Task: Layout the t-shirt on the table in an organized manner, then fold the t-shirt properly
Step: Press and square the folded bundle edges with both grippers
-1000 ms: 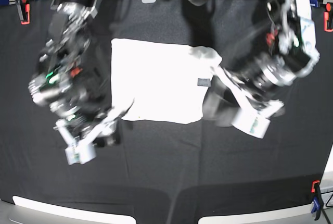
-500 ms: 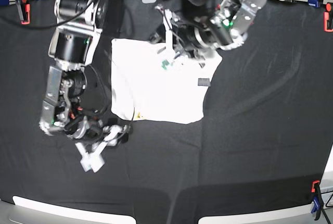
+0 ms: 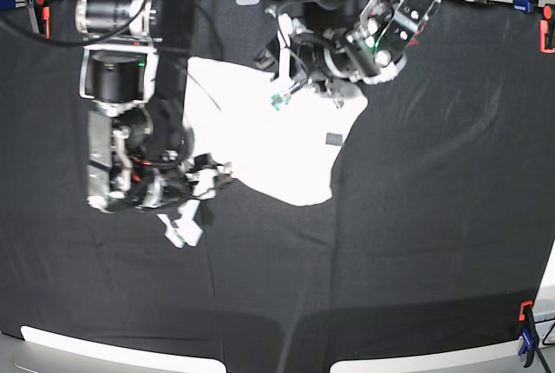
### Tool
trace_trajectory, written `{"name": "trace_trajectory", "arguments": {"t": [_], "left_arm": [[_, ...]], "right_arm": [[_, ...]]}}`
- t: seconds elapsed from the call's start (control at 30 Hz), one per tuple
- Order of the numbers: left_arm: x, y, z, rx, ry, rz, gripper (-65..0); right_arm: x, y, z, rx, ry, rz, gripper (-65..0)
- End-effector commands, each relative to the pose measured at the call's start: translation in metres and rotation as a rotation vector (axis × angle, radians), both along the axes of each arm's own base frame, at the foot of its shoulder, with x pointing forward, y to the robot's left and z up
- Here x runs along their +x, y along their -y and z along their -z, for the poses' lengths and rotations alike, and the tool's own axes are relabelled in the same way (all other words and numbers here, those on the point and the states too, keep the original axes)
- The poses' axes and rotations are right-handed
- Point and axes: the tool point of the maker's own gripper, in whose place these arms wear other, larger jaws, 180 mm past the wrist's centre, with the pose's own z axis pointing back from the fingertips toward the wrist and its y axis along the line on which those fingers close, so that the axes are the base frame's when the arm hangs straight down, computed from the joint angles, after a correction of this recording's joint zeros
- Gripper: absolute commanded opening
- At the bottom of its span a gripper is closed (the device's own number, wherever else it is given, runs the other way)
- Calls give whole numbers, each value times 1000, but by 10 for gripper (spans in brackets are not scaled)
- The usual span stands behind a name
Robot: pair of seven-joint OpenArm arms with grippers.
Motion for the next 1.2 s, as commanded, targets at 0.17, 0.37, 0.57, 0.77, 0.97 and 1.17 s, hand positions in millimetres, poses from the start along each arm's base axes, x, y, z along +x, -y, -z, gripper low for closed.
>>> {"name": "trace_trajectory", "arguments": {"t": [0.17, 0.37, 0.57, 0.77, 0.97, 1.17], "left_arm": [[42, -14, -2, 93, 105, -8, -435], [79, -26, -13, 165, 176, -12, -435], [106, -34, -29, 219, 218, -16, -435], [112, -34, -33, 221, 230, -17, -435], [105, -37, -28, 233, 182, -15, -435], [90, -29, -33, 194, 97, 6, -435]], "right_arm": [[-4, 34, -3, -48, 4, 12, -413], [-35, 34, 10, -72, -6, -5, -413], [-69, 32, 1, -115, 56, -13, -413], [-107, 15, -9, -83, 87, -17, -413], [-105, 10, -24, -96, 140, -20, -413], [-99, 26, -27, -142, 157, 15, -413]]}}
